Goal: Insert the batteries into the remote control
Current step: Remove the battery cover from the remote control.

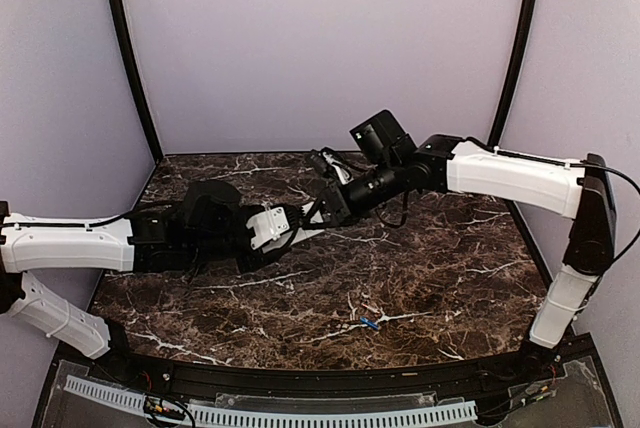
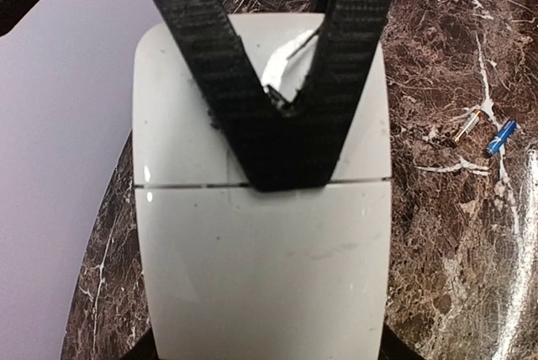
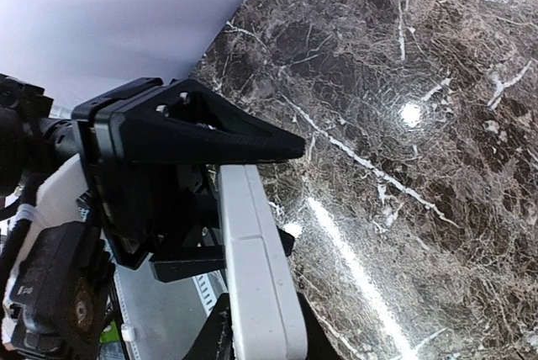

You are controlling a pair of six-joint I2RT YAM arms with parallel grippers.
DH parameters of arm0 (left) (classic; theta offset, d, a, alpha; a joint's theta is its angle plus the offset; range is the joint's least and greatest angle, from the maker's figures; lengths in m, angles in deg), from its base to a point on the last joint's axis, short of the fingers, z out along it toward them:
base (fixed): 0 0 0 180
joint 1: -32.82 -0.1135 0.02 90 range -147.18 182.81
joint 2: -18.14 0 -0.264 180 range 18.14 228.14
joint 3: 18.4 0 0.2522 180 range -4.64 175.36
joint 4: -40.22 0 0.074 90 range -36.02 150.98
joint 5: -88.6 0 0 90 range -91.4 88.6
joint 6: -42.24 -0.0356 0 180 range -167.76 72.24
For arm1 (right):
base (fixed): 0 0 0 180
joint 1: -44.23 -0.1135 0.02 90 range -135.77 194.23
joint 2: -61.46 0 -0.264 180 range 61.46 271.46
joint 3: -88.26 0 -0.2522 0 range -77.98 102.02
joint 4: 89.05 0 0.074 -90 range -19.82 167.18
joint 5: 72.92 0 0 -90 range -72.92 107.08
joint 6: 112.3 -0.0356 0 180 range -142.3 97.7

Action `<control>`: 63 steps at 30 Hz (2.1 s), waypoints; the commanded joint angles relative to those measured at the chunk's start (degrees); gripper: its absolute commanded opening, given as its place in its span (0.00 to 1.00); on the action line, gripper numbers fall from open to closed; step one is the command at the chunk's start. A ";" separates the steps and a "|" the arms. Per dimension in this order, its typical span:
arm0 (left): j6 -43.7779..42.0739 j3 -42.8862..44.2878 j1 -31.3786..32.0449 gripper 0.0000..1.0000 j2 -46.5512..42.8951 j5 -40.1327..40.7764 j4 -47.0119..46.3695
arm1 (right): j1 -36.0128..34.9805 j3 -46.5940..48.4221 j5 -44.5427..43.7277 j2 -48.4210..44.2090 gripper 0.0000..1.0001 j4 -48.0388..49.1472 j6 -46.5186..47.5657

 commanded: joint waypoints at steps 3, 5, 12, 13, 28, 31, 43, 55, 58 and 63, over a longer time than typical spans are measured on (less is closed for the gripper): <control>1.36 1.39 -1.01 0.00 -1.59 -2.29 -1.38 | 0.98 -1.06 -2.34 -2.35 0.14 -1.36 2.45; 1.24 1.44 -1.11 0.00 -1.58 -2.39 -1.19 | 1.61 -1.95 -2.52 -3.41 0.13 -1.88 2.92; 0.25 1.45 -1.14 0.00 -1.07 -1.83 -0.44 | 3.03 -2.98 -1.81 -5.60 0.19 -4.58 5.61; 0.22 1.45 -1.14 0.00 -1.02 -1.82 0.19 | 3.13 -3.06 -1.48 -5.79 0.19 -4.53 5.90; -2.59 1.77 -1.14 0.00 2.87 3.45 0.97 | 3.53 -3.21 1.29 -7.14 0.44 -2.72 7.68; -4.80 1.07 -1.13 0.00 3.19 6.10 -0.23 | 3.82 -3.96 0.38 -7.07 0.44 -2.40 7.83; -41.43 -9.97 -1.05 0.00 17.08 35.72 -47.20 | 6.12 -10.55 -9.70 -7.66 0.44 2.55 7.75; -75.07 -11.86 0.86 0.00 38.03 39.54 -93.37 | 6.25 -14.22 -10.30 -5.33 0.44 8.97 11.38; -75.11 -11.88 1.51 0.00 39.15 40.04 -93.41 | 6.20 -14.45 -10.16 -4.55 0.46 10.82 11.22; -74.22 -11.50 1.59 0.00 38.02 39.99 -93.43 | 6.20 -14.05 -7.94 -0.43 0.53 17.50 8.15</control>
